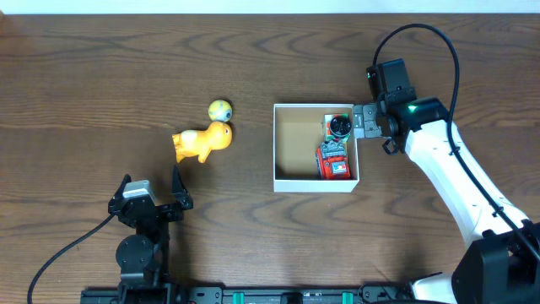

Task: Pack container
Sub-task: 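Release the wheel in the box and raise the right gripper aside, then move the left gripper to the orange duck and grasp it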

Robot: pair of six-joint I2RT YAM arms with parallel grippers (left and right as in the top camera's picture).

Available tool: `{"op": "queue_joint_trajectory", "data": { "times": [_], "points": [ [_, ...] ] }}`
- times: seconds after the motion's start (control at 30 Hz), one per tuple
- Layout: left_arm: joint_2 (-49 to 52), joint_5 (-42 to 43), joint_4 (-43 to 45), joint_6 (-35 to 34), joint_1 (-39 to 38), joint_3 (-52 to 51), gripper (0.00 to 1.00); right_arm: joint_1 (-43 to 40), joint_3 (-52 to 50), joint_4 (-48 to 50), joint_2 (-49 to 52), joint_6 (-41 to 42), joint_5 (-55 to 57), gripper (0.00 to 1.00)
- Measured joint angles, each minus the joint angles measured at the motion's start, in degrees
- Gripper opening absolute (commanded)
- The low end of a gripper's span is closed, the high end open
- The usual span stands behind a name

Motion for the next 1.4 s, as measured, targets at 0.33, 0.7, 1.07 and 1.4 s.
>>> {"op": "queue_joint_trajectory", "data": {
  "times": [0.33,0.7,1.07,1.4],
  "points": [
    [0.0,7.1,0.1,-0.3,0.0,0.0,0.98,0.0,0.0,0.0,0.0,0.0,0.0,0.99],
    [12.5,17.4,-7.3,-2.7,0.0,11.7,0.98,0.0,0.0,-0.1,0.0,0.0,0.0,0.99],
    [55.5,23.2,-31.3,4.1,0.0,47.4,0.98,0.0,0.2,-0.1,0.0,0.0,0.0,0.99],
    [81.3,23.4,-36.7,4.0,-0.5,55.7,0.98,0.0,0.2,-0.1,0.0,0.0,0.0,0.99]
  ]
}}
